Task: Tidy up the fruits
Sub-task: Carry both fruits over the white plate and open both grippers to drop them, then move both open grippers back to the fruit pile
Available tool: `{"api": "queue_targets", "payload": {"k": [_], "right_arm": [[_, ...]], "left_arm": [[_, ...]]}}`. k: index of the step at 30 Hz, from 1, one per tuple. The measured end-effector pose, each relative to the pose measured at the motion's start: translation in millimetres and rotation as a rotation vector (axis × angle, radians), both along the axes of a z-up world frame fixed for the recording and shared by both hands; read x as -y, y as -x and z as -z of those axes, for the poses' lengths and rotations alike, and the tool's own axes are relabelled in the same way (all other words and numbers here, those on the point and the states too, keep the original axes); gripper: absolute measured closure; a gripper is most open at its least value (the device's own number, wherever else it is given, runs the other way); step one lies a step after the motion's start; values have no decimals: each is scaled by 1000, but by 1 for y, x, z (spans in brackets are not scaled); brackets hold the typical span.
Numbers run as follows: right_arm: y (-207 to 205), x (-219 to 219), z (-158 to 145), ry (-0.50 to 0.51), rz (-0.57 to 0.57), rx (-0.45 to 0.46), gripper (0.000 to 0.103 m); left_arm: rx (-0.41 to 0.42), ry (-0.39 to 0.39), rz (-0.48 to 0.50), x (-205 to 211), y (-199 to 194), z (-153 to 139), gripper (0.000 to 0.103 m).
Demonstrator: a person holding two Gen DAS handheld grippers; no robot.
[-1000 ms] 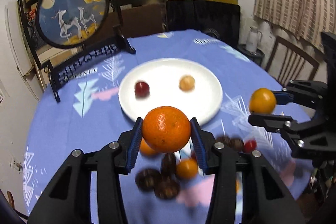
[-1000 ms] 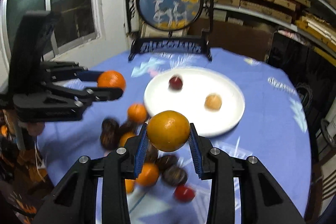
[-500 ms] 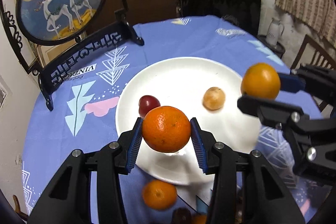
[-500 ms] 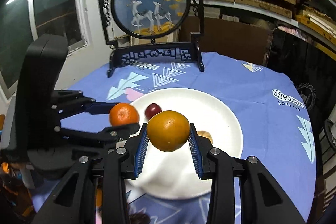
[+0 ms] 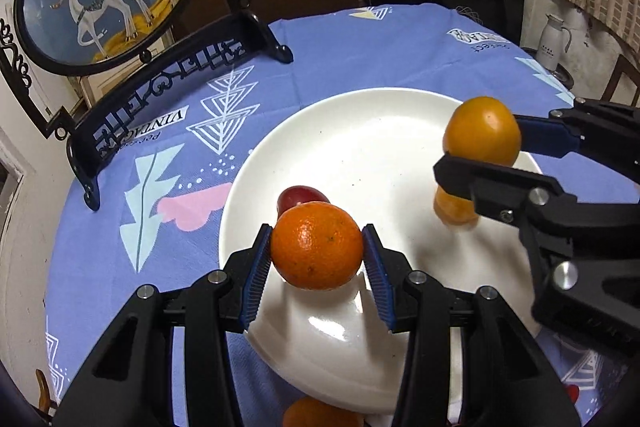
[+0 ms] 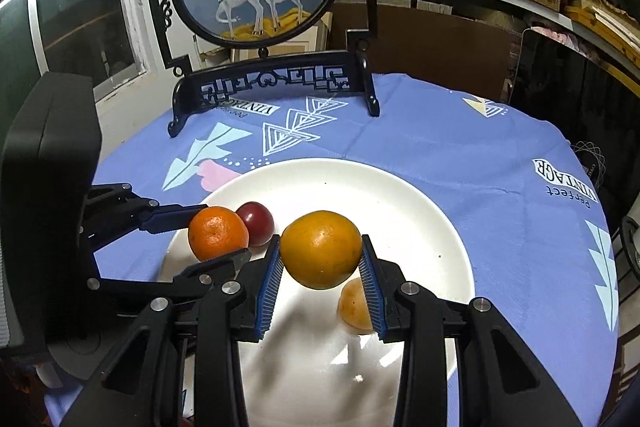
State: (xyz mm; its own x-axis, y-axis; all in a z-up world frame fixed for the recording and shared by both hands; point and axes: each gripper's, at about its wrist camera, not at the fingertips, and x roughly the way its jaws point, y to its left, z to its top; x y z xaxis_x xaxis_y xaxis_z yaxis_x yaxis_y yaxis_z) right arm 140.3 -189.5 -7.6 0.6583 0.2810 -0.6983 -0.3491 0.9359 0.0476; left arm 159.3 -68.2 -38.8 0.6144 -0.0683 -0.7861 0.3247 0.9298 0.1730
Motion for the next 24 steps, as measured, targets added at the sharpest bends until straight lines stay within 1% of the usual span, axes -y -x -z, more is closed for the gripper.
{"api": "queue_targets", "payload": {"k": [2, 3, 4, 5, 7, 13, 15, 16, 17, 21, 24], "right_arm": [[-3, -2, 2, 11, 7, -6, 62], [-3, -1, 1, 13, 13, -5, 57], [-1, 1, -2, 3, 27, 8, 46], [2, 3, -6, -13, 39, 29, 40], [7, 8, -13, -28, 43, 52, 40], [24, 16, -19, -23, 51, 55, 39], [32, 19, -21, -20, 55, 57, 37], [36, 20, -22, -17, 59, 56, 33], [39, 20, -22, -15, 64, 57, 32], [62, 23, -28, -11, 63, 66, 32], [87, 25, -30, -1, 57, 69, 31]], "left_arm": [[-8, 0, -11, 0, -2, 2, 58], [-6, 3, -15, -1, -3, 2, 53], [3, 3, -24, -2, -2, 1, 49], [15, 6, -29, -3, -1, -1, 45], [30, 10, -26, -5, 3, -6, 45], [64, 10, -17, -5, 18, -19, 42], [72, 6, -9, -4, 27, -22, 41], [76, 4, -6, -4, 30, -24, 41], [81, 3, -3, -3, 34, -26, 40], [107, 9, -3, -9, 54, -37, 35], [120, 22, -6, -17, 73, -45, 33]]}}
